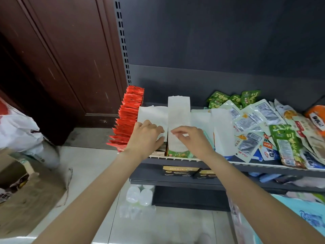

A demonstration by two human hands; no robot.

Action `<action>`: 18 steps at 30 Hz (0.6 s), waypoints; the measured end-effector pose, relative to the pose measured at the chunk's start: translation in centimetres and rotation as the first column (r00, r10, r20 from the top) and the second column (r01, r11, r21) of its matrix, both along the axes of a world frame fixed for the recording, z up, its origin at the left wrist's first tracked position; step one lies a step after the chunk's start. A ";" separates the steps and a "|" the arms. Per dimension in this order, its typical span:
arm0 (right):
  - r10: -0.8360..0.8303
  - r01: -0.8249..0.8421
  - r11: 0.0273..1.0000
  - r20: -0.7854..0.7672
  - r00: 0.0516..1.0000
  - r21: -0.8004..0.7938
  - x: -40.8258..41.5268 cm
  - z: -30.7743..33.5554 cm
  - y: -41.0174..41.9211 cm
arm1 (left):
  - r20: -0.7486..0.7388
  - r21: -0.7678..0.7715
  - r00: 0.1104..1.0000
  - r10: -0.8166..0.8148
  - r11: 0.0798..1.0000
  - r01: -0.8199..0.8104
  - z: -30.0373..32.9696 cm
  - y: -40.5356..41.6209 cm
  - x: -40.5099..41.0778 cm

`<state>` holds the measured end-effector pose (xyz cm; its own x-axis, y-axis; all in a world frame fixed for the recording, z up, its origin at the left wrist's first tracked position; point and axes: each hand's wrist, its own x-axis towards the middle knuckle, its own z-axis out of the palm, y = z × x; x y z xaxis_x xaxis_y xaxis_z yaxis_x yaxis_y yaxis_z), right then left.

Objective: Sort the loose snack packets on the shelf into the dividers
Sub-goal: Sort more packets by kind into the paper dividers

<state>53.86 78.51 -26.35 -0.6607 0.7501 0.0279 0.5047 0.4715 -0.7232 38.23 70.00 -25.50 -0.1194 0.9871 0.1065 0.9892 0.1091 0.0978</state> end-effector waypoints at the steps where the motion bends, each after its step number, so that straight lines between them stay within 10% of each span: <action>1: -0.029 0.030 0.999 -0.025 0.999 0.032 1.1 0.1 0.5 | 0.029 0.019 0.999 -0.017 1.000 0.016 0.1 0.7 1.0; 9: -0.332 0.348 0.901 -0.106 0.937 0.257 13.8 -0.8 7.7 | 0.275 0.139 0.917 -0.288 0.956 0.258 0.8 8.8 14.1; 18: -0.312 0.253 0.949 0.448 0.838 0.187 24.7 -5.4 18.2 | 0.304 -0.227 0.948 -0.092 0.960 0.166 -3.2 21.3 27.6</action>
